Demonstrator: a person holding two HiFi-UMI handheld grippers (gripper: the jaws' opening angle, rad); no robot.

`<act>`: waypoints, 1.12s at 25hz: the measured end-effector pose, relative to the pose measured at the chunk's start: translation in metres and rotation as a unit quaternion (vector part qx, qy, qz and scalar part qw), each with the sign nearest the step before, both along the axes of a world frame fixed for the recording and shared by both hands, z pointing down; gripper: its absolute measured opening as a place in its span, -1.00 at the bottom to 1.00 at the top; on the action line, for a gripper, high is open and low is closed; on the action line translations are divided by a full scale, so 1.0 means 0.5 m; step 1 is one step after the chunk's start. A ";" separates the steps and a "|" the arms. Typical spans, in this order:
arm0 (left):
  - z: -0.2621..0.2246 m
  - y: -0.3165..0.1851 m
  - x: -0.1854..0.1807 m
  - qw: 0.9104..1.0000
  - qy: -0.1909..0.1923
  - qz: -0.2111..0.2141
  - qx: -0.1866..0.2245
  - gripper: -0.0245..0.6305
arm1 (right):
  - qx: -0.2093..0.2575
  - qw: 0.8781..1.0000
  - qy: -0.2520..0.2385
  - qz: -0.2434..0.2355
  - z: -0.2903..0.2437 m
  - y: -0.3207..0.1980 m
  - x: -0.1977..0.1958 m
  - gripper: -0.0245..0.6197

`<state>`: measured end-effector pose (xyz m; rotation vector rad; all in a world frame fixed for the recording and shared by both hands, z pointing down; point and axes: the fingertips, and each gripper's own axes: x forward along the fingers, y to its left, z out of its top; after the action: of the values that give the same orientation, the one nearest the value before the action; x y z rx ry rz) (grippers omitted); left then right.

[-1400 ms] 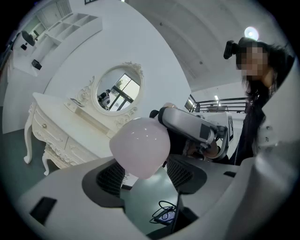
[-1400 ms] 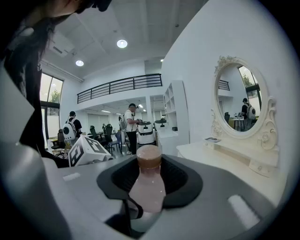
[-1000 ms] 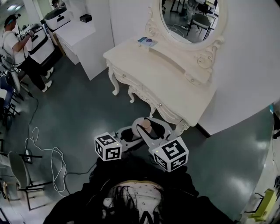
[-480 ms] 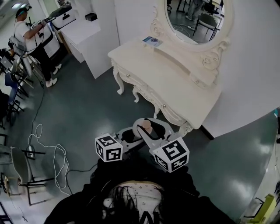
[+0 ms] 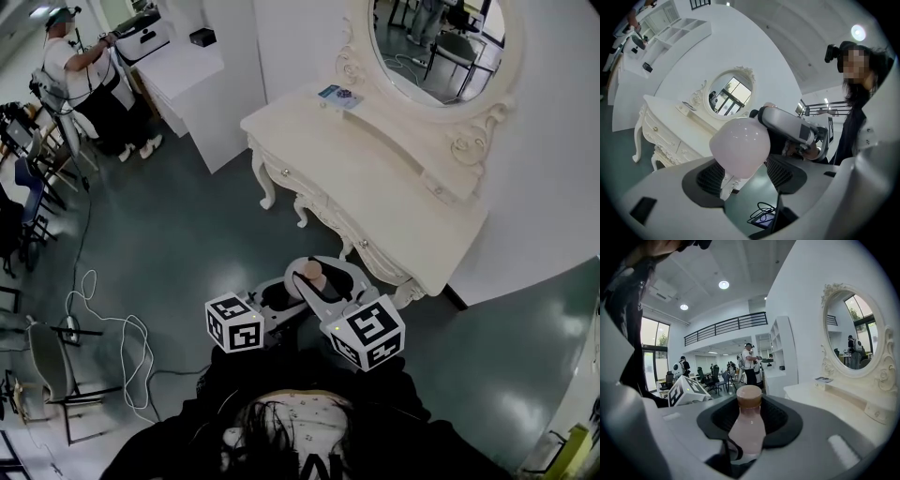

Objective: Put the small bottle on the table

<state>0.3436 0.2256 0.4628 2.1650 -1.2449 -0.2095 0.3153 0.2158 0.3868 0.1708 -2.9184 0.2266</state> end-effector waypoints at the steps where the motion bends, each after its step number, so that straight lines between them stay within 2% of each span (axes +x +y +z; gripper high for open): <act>1: 0.001 -0.010 -0.014 1.000 0.001 0.001 0.000 -0.12 | 0.000 1.000 0.001 0.001 0.001 -0.010 -0.014 -0.46; 7: 0.002 -0.071 -0.127 1.000 -0.001 0.011 0.003 -0.12 | -0.003 1.000 0.005 0.010 0.002 -0.073 -0.127 -0.46; 21: -0.016 -0.197 -0.454 0.999 0.011 0.045 -0.005 -0.12 | -0.005 0.999 0.023 0.046 -0.014 -0.202 -0.456 -0.46; 28: -0.016 -0.225 -0.551 0.997 0.011 0.070 0.003 -0.11 | 0.005 0.997 0.033 0.072 -0.013 -0.229 -0.553 -0.46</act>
<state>0.0680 0.1132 0.4549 2.2386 -1.0772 -0.1776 0.0387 0.1014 0.3800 0.3823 -2.8452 0.2249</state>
